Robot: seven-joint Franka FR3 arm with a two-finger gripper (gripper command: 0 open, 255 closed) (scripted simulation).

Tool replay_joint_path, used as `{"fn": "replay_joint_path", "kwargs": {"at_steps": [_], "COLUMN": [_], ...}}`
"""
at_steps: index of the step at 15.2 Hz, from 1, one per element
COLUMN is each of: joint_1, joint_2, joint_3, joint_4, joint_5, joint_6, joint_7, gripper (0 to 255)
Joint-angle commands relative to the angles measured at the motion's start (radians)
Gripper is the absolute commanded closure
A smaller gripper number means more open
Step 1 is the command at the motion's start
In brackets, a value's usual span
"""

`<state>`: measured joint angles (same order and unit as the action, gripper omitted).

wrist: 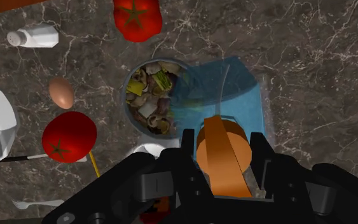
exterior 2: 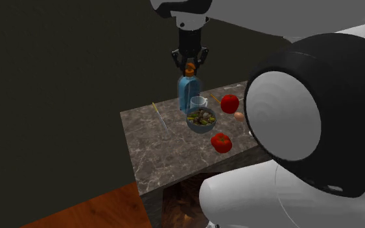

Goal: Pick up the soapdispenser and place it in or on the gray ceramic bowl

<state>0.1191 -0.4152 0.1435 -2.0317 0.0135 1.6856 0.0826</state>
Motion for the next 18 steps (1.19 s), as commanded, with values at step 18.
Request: {"fn": "replay_joint_path", "kwargs": {"at_steps": [18], "joint_1": [-0.071], "joint_2": [0.236], "joint_3": [-0.109], "joint_4": [0.222], "joint_5": [-0.041], "joint_6": [0.016], "joint_7": [-0.167], "gripper": [255]}}
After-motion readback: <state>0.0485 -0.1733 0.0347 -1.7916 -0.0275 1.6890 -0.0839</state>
